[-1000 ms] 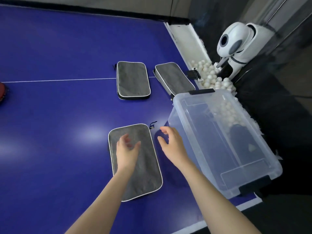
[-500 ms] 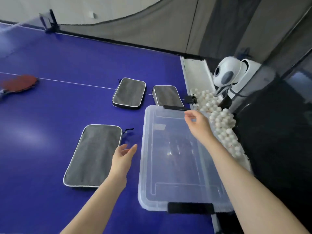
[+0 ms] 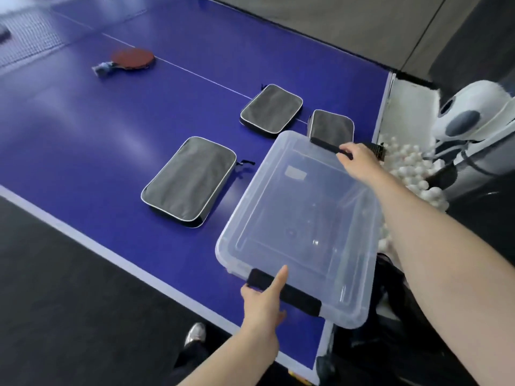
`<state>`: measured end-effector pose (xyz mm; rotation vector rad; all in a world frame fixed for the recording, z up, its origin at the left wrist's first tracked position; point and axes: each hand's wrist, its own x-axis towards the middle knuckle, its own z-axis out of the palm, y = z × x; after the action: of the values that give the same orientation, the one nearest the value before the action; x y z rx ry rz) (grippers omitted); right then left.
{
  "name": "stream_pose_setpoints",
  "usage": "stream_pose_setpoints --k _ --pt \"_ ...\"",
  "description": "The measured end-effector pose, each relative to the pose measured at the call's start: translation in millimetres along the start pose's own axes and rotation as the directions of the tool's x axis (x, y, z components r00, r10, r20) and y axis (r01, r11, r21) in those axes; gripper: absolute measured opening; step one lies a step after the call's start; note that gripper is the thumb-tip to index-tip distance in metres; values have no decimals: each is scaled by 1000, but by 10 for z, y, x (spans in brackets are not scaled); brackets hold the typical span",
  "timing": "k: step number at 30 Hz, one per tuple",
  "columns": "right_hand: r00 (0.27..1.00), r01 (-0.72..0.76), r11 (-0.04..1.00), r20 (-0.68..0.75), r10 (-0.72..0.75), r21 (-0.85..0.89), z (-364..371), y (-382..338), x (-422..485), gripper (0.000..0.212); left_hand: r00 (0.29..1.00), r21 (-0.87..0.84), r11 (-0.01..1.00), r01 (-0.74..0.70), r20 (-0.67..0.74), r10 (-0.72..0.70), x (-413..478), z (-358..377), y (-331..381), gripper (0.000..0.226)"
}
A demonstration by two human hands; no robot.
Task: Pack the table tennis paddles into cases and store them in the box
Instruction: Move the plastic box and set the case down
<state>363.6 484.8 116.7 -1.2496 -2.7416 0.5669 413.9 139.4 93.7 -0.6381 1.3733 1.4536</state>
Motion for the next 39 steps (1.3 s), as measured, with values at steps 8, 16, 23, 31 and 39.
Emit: stream_pose_setpoints --k 8,16,23,31,39 --pt "999 -11 993 46 16 -114 155 87 290 43 983 -40 997 -73 -172 65 76 162 -115 37" --pt "992 -33 998 124 40 -59 113 169 566 45 977 -38 993 -114 -184 105 87 151 -112 27" --pt "987 23 999 159 -28 33 140 298 651 34 981 10 990 -141 -132 141 149 84 -151 27" --pt "983 -1 993 182 -21 118 55 383 746 32 990 73 992 -107 -89 113 186 54 -130 28" --pt "972 25 994 232 -50 109 35 387 752 40 986 86 989 -120 -109 129 263 38 -174 34"
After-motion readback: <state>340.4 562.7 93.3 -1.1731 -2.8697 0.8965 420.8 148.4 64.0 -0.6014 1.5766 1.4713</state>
